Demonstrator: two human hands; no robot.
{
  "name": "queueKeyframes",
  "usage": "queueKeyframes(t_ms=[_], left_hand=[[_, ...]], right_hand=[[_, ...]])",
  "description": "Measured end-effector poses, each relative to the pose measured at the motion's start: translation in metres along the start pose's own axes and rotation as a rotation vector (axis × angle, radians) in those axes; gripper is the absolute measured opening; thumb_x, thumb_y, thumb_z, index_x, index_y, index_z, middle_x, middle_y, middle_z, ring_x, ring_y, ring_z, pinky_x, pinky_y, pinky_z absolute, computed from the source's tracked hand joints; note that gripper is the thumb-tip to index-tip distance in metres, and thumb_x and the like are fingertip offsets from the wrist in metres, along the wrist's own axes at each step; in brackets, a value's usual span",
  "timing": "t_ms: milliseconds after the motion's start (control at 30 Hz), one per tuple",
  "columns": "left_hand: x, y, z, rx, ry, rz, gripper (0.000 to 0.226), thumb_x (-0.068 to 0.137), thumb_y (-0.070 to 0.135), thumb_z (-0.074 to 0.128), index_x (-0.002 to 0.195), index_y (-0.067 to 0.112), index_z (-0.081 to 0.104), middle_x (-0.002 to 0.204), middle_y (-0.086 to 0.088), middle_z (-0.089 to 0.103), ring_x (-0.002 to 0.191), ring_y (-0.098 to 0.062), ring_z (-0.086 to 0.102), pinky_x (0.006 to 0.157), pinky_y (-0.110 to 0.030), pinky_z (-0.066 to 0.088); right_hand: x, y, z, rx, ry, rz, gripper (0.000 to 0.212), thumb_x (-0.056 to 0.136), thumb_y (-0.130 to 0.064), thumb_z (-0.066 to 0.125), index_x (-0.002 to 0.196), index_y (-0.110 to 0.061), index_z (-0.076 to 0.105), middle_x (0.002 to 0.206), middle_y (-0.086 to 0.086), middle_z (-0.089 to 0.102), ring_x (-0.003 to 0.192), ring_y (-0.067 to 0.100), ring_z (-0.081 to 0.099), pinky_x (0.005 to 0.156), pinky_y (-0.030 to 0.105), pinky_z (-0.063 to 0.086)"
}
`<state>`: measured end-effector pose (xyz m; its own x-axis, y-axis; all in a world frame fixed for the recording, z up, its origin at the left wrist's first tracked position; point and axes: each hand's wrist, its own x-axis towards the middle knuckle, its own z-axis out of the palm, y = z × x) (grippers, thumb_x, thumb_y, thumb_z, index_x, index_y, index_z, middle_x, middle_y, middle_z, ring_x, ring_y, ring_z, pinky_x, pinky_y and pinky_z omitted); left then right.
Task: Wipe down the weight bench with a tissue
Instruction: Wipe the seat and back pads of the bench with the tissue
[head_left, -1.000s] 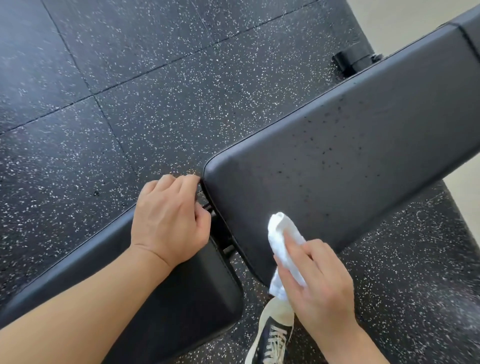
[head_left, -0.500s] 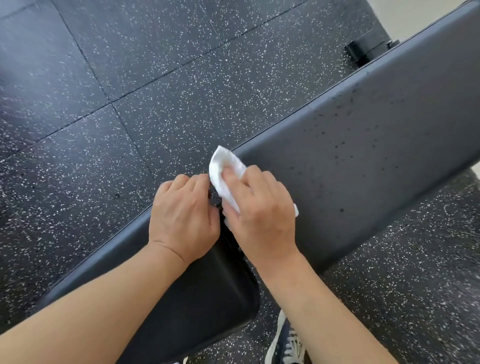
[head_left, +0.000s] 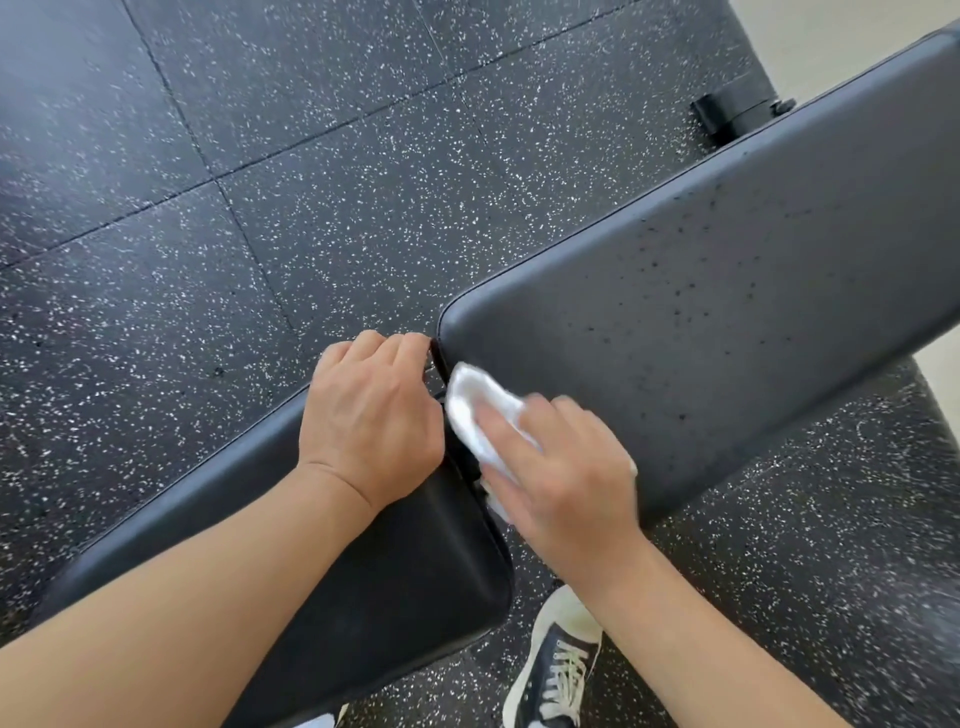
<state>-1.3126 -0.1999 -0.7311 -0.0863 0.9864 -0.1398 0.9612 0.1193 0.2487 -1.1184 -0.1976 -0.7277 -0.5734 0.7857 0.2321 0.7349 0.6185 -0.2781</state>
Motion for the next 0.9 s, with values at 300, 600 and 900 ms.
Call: queueKeyframes(t_ms=[300,600,900], left_hand=[[-0.002,0.001,0.002,-0.035,0.059,0.029,0.006,0.080,0.023,0.048,0.083,0.018,0.046,0.072,-0.002,0.056,0.072,-0.032,0.049,0.073,-0.041,0.033],[-0.002,0.000,0.005,-0.012,0.035,0.014,0.029,0.085,0.029,0.042,0.104,0.012,0.056,0.091,-0.003,0.063,0.086,-0.031,0.056,0.082,-0.044,0.040],[-0.004,0.002,0.001,-0.090,0.027,0.040,0.056,0.092,0.036,0.045,0.143,0.013,0.047,0.125,-0.006,0.065,0.100,-0.033,0.065,0.087,-0.044,0.042]], right_hand=[[0.071,-0.011,0.017,0.002,0.046,0.113,0.025,0.095,-0.026,0.061,0.116,-0.018,0.073,0.085,0.005,0.054,0.073,0.026,0.047,0.059,0.042,0.042],[-0.120,0.052,-0.042,0.109,0.018,0.109,0.040,0.101,-0.019,0.063,0.140,-0.026,0.059,0.085,0.000,0.050,0.069,0.024,0.044,0.057,0.041,0.043],[0.056,0.002,0.008,-0.005,0.162,0.345,0.022,0.094,-0.029,0.068,0.108,-0.014,0.075,0.078,0.005,0.055,0.069,0.025,0.051,0.053,0.036,0.043]])
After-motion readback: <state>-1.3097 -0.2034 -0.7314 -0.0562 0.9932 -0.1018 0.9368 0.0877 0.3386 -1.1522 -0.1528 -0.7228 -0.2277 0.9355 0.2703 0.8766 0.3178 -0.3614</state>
